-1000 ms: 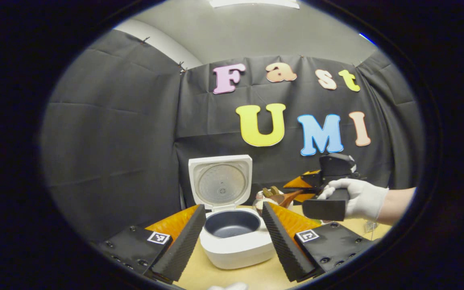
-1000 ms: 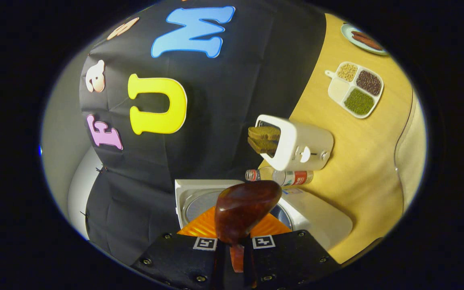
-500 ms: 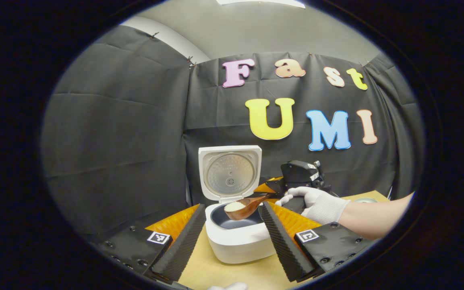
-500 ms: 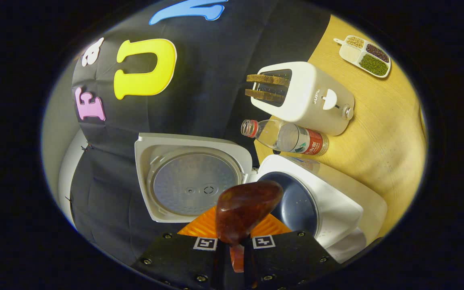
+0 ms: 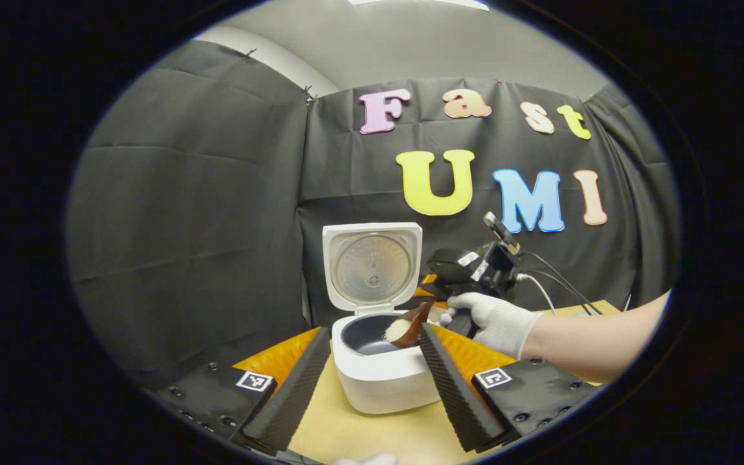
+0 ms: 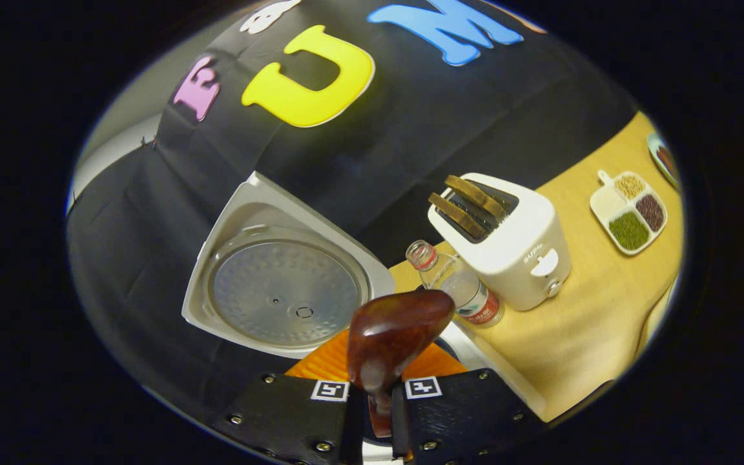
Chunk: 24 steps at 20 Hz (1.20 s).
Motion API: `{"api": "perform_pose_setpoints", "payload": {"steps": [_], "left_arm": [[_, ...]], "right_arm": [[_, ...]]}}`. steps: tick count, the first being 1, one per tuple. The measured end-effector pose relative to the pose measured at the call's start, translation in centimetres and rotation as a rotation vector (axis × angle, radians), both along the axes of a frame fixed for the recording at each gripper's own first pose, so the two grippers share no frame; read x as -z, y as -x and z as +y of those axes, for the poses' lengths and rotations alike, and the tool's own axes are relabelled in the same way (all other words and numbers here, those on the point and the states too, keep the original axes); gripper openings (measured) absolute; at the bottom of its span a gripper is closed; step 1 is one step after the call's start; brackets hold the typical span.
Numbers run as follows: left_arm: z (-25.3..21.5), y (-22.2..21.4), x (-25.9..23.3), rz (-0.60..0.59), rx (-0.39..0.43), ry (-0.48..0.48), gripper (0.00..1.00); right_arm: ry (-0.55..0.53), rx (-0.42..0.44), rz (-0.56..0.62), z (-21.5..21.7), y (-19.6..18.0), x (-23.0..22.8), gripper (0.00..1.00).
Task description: Close the left gripper, press the button to open the rice cooker; take a wooden spoon from the chopstick holder with the right hand, scoop a spoonful of rice and pour it into the rice cooker, then put the wooden spoon back into the chopstick holder.
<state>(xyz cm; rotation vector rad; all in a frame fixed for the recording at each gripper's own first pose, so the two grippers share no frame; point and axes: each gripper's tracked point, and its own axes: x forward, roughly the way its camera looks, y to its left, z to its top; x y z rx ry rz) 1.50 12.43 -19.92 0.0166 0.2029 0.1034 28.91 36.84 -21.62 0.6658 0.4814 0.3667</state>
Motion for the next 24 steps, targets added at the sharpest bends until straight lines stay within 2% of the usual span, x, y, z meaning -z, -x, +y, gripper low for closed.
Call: {"api": "perform_pose_setpoints", "payload": {"steps": [5,10,12,19,21,24], "left_arm": [[-0.3,0.2,-0.2,-0.004,0.007,-0.004,0.99],[-0.5,0.6,-0.4,-0.002,0.011,0.002,0.99],[-0.5,0.6,-0.3,0.007,0.015,0.000,0.99],[-0.4,1.3,-0.1,0.012,0.006,-0.002,0.99],[-0.1,2.0,-0.1,0.020,0.002,-0.003,0.99],[0.0,2.0,0.0,0.019,-0.002,-0.005,0.99]], "right_arm": [[0.189,-0.023,-0.123,0.3,0.1,-1.0,0.17],[0.408,-0.062,-0.303,1.7,1.2,-3.1,0.17],[0.513,-0.094,-0.400,2.6,1.8,-4.1,0.17],[0.775,-0.199,-0.656,5.8,4.2,-5.4,0.17],[0.797,-0.221,-0.687,6.2,4.5,-5.0,0.17],[0.792,-0.225,-0.664,6.1,4.1,-4.5,0.17]]}}
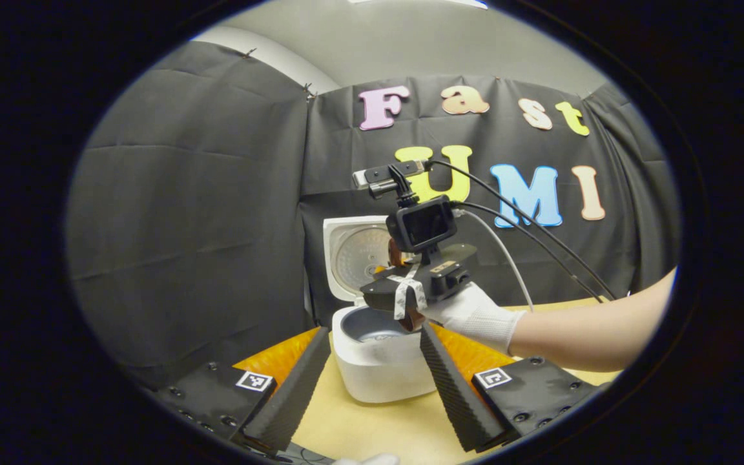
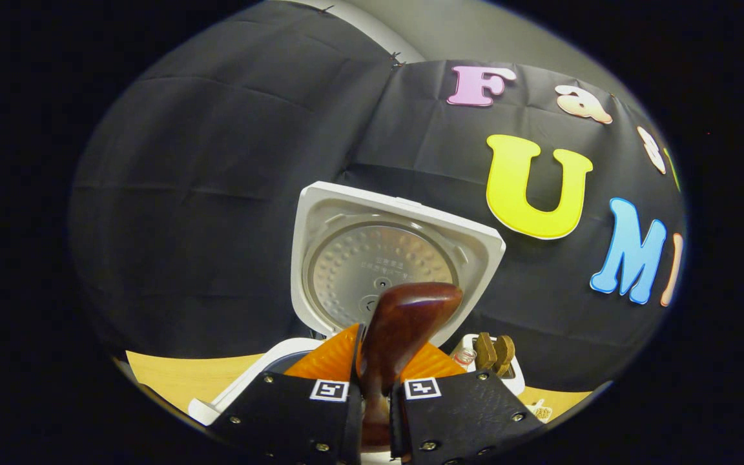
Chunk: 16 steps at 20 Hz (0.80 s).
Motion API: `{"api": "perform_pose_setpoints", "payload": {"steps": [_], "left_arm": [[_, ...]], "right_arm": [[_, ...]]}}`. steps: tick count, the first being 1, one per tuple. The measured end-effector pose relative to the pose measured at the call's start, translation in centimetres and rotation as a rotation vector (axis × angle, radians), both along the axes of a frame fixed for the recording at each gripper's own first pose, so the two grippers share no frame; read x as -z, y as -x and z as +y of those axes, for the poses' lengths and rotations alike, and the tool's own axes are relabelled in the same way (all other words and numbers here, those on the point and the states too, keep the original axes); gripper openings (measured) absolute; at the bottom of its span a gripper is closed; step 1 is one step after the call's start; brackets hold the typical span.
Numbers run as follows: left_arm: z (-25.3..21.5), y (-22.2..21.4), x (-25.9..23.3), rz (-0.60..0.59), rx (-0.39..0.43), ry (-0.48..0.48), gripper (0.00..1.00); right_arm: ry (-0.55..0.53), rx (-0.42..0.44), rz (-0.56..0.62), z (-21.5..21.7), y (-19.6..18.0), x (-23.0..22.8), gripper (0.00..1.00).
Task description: Close the left gripper, press the button to open the rice cooker; take a wooden spoon from the chopstick holder with the right hand, scoop a spoonful of rice and pour it into the rice cooker, then put the wooden spoon back into the chopstick holder.
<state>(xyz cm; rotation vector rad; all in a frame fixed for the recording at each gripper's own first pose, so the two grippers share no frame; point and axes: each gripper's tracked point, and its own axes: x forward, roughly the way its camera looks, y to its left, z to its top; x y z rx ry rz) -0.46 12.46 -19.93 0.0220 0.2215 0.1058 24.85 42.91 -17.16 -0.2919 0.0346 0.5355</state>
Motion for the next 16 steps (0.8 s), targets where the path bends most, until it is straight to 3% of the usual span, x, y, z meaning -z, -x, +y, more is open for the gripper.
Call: {"api": "perform_pose_setpoints", "payload": {"steps": [2,6,12,16], "left_arm": [[0.0,0.0,0.0,0.001,0.003,0.004,0.98],[-0.3,-0.3,-0.5,-0.006,0.009,0.007,0.99],[-1.8,-0.9,-2.9,-0.041,0.046,-0.007,0.99],[-3.7,-0.8,-4.3,-0.069,0.092,-0.015,0.99]], "right_arm": [[-0.037,0.008,0.055,-0.3,-0.1,0.5,0.17],[-0.232,0.048,0.258,-1.7,-0.9,0.4,0.18],[-0.688,0.103,0.541,-5.2,-1.3,-1.6,0.17],[-0.790,0.168,0.570,-10.7,-1.3,-2.2,0.18]]}}
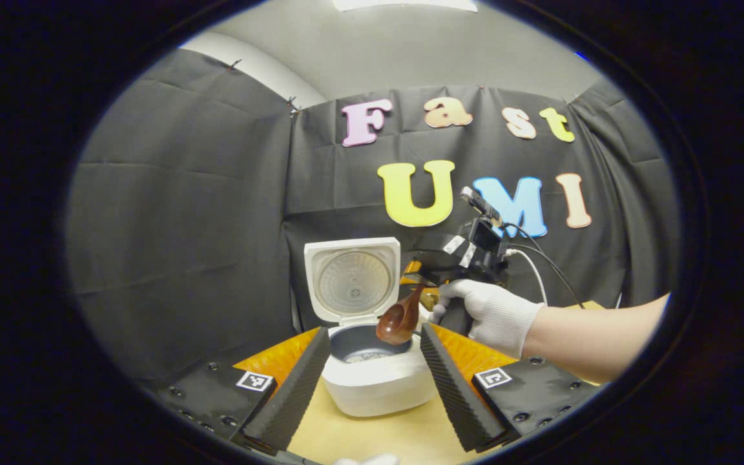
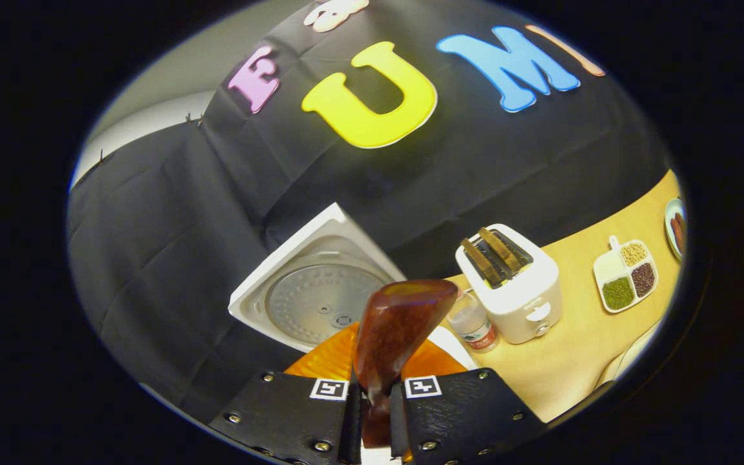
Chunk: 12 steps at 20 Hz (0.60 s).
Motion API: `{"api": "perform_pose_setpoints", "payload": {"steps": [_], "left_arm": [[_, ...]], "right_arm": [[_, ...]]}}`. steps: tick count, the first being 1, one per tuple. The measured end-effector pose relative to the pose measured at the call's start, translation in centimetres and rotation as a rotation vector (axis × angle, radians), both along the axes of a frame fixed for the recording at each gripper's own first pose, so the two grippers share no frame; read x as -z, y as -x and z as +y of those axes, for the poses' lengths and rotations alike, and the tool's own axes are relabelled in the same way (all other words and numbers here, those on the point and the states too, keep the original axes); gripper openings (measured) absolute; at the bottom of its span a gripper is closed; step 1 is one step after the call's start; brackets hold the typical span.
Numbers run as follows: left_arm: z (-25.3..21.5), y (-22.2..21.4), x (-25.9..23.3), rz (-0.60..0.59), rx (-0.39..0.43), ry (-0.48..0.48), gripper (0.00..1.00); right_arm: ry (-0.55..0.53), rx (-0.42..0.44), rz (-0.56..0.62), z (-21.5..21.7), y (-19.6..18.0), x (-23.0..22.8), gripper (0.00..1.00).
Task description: Close the left gripper, press the button to open the rice cooker; take a wooden spoon from the chopstick holder with the right hand, scoop a spoonful of rice and pour it into the rice cooker, then put the wooden spoon back into the chopstick holder.
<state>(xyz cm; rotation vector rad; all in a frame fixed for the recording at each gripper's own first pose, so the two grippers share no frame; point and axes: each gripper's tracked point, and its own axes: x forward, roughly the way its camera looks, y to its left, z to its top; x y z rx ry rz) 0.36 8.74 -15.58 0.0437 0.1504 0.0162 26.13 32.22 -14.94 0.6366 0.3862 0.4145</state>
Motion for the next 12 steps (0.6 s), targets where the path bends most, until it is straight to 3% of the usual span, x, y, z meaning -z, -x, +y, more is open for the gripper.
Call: {"api": "perform_pose_setpoints", "payload": {"steps": [3,9,11,12], "left_arm": [[-2.3,0.2,-1.4,-0.020,0.048,-0.002,0.99],[-8.0,0.7,-3.2,-0.040,0.156,-0.015,0.96],[-10.2,1.0,-3.5,-0.030,0.191,0.003,0.99],[-11.1,1.0,-3.9,-0.032,0.199,0.016,0.95]], "right_arm": [[-0.025,0.080,0.000,-5.9,0.4,-0.8,0.18],[-0.036,0.299,0.024,-22.6,2.1,0.6,0.17],[-0.033,0.376,0.036,-28.7,3.3,1.7,0.17],[-0.033,0.415,0.043,-31.7,4.1,2.4,0.17]]}}
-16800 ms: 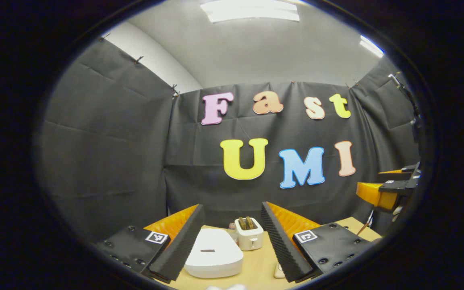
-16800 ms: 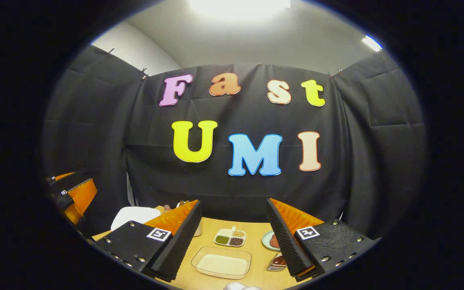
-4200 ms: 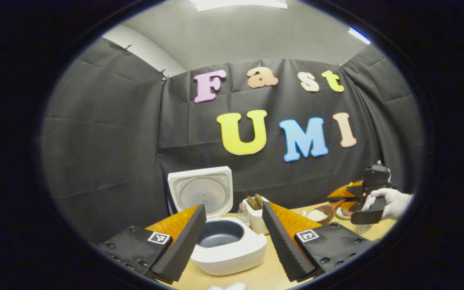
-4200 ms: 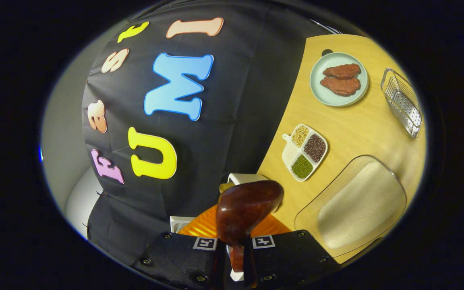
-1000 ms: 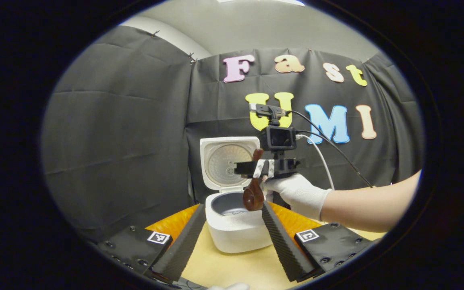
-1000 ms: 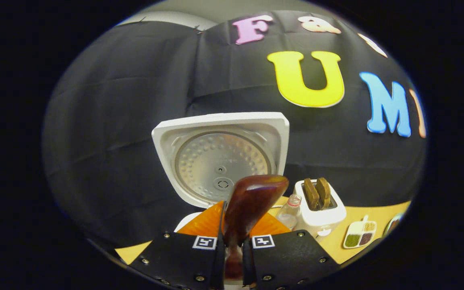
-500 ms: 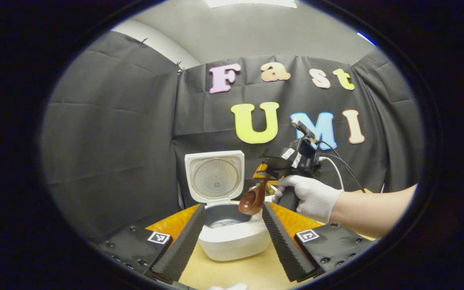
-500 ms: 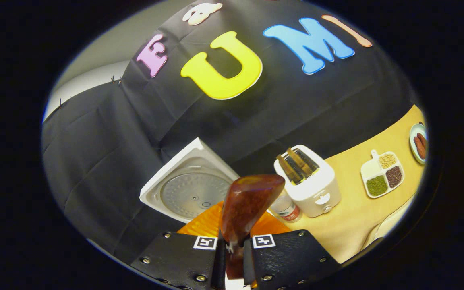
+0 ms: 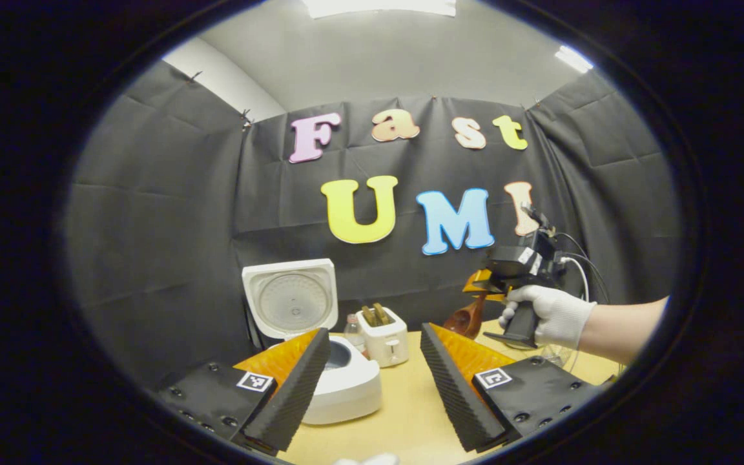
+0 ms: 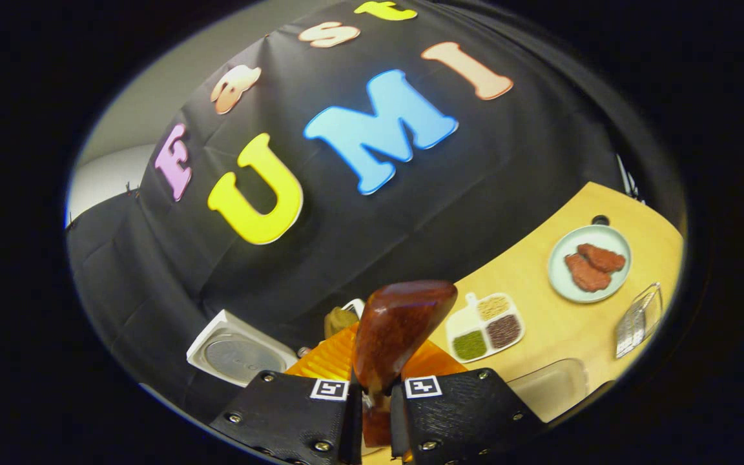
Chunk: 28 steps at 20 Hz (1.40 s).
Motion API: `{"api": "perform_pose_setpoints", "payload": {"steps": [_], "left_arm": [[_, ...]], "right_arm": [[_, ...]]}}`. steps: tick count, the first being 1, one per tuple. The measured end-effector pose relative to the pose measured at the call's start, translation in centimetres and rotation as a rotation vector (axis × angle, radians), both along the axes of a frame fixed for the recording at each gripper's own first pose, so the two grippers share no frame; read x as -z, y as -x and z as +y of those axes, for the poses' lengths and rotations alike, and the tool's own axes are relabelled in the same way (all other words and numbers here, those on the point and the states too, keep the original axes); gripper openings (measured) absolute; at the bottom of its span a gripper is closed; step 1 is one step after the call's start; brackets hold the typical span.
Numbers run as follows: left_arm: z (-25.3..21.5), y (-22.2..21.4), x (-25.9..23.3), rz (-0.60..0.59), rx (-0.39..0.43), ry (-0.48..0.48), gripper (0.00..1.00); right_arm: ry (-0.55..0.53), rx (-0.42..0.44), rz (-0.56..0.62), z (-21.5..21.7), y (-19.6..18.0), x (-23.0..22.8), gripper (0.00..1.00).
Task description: Close the left gripper, press the button to open the rice cooker; take a wooden spoon from the chopstick holder with the right hand, scoop a spoonful of rice and pour it into the rice cooker, then put the wooden spoon back into the chopstick holder.
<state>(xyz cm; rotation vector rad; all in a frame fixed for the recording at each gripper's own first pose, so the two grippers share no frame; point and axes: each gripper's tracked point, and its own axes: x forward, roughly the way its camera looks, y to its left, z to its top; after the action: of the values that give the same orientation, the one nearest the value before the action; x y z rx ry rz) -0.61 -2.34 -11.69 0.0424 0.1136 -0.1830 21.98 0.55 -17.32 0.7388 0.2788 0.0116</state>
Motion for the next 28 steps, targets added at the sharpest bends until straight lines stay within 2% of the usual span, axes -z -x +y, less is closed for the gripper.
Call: {"api": "perform_pose_setpoints", "payload": {"steps": [6,10,16,17,24,28], "left_arm": [[-3.6,0.0,-1.6,-0.007,-0.039,-0.010,0.97],[-4.9,-0.2,-1.5,0.016,-0.074,-0.048,0.99],[-6.4,0.2,-2.8,0.014,-0.100,-0.098,0.99],[-6.9,0.2,-2.9,0.011,-0.097,-0.103,0.96],[-7.8,0.6,-2.4,0.034,-0.106,-0.116,0.99],[-7.8,0.5,-1.8,0.047,-0.115,-0.125,0.99]], "right_arm": [[0.003,0.201,0.073,-17.4,4.9,4.8,0.18],[0.043,0.264,0.099,-24.0,6.6,7.6,0.17],[0.011,0.259,0.140,-25.6,6.4,10.8,0.17],[0.016,0.258,0.145,-25.6,6.2,11.2,0.18],[0.071,0.265,0.199,-26.3,5.6,15.3,0.18],[0.096,0.236,0.248,-25.3,5.5,18.0,0.18]]}}
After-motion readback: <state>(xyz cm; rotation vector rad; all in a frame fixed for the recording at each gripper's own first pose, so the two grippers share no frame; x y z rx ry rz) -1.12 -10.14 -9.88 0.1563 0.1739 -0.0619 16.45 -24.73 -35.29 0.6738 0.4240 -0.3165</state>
